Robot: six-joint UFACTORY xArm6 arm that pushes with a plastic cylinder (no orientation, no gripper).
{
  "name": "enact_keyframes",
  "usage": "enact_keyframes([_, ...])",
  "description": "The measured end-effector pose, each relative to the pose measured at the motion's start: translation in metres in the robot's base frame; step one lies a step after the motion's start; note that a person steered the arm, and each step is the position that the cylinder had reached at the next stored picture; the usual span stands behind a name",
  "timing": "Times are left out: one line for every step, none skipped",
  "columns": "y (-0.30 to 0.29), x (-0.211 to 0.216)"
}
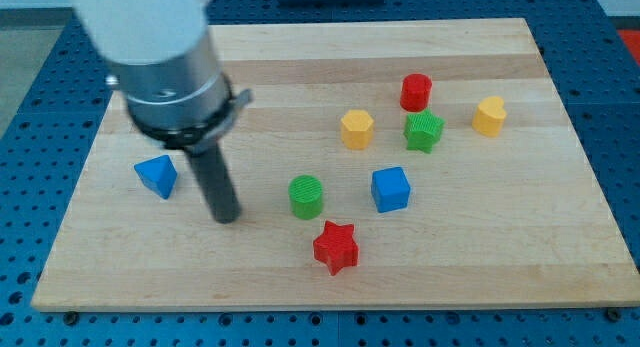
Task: Place the green circle above the triangle
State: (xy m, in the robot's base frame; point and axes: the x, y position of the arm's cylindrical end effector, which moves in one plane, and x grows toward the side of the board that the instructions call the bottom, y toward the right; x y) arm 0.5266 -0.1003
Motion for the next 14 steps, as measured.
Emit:
enact_keyframes([0.044, 0.0])
enact_keyframes([0.053, 0.013])
enact_keyframes([0.057, 0.033])
enact_keyframes([0.088, 0.033])
enact_keyframes([0.095, 0.033])
enact_keyframes([0.095, 0.028])
enact_keyframes([0.096, 0.019])
enact_keyframes([0.093, 0.009])
enact_keyframes([0.085, -0.007])
enact_keyframes([0.075, -0.022])
enact_keyframes([0.083, -0.041])
enact_keyframes([0.089, -0.051])
enact_keyframes([0.068, -0.056])
enact_keyframes([0.047, -0.057])
